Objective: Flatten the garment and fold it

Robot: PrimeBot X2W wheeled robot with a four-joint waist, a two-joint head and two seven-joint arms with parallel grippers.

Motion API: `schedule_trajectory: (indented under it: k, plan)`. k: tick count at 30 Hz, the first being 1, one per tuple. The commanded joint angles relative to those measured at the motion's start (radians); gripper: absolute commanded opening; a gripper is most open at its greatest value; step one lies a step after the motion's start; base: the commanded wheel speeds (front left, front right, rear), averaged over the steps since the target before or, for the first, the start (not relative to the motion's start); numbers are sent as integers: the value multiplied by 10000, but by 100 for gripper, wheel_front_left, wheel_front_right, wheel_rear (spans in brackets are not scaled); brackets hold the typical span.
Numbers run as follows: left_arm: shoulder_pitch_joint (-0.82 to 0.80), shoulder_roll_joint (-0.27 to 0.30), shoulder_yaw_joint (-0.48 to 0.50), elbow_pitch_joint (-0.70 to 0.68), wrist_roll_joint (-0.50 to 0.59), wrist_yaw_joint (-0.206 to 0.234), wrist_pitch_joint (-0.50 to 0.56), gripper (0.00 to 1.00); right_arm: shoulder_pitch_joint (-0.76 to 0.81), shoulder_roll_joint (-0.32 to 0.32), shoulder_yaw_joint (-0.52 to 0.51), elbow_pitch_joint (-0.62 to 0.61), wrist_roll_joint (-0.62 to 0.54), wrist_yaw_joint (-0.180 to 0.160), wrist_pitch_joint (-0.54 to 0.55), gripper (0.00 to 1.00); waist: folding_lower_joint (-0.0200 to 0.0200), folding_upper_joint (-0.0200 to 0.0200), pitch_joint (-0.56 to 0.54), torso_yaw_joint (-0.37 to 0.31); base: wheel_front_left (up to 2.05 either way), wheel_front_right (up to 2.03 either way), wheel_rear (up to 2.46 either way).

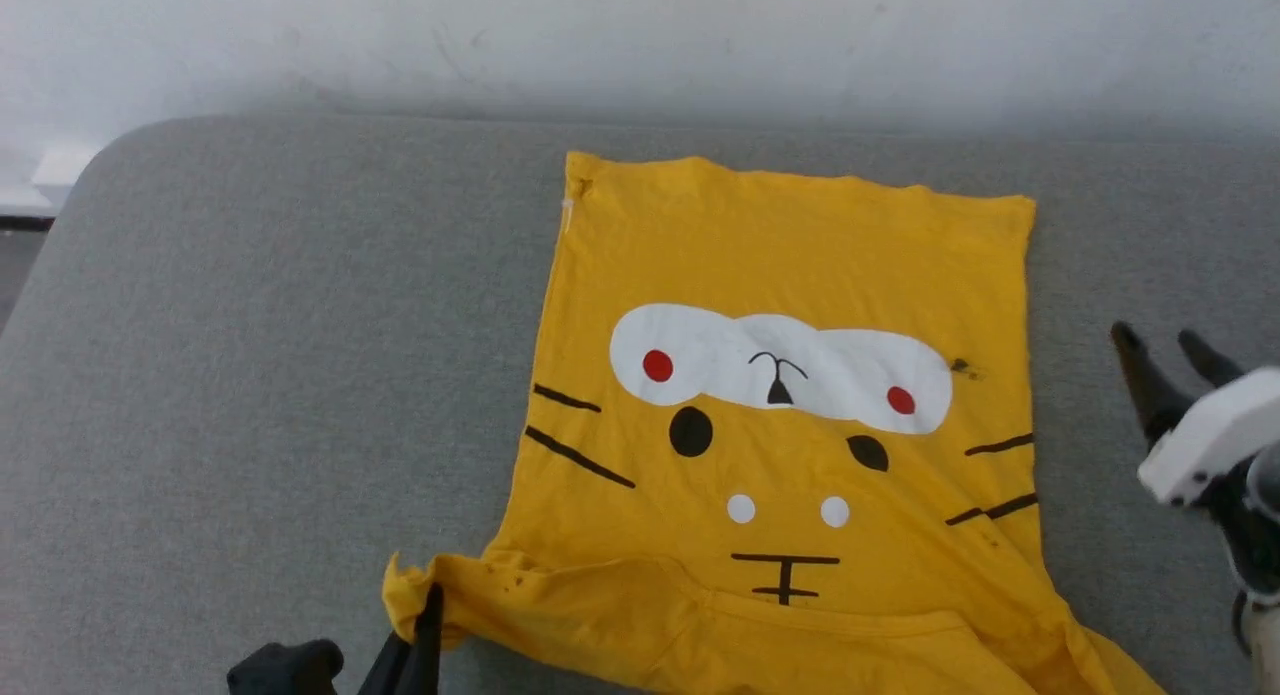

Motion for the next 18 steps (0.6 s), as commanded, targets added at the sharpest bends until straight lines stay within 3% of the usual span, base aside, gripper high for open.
schedule_trajectory:
  k: [1,10,18]
  plan:
    - [-304,-111,-75,-97,34,-111,-156,0,-984,-265,-33,833,-8,-7,42,100,-2,0,737,734,0,0,0]
    - [-1187,-458,-473,-2,-41,-539,-692,0,-5164,-1400,22,5057,-148,-7,1554,100,-2,0,1920,1945,0,0,0]
    - [-1826,-741,-871,274,-183,-999,-1069,0,-6986,-1924,263,7168,-1061,-7,3171,100,-2,0,2695,2568,0,0,0]
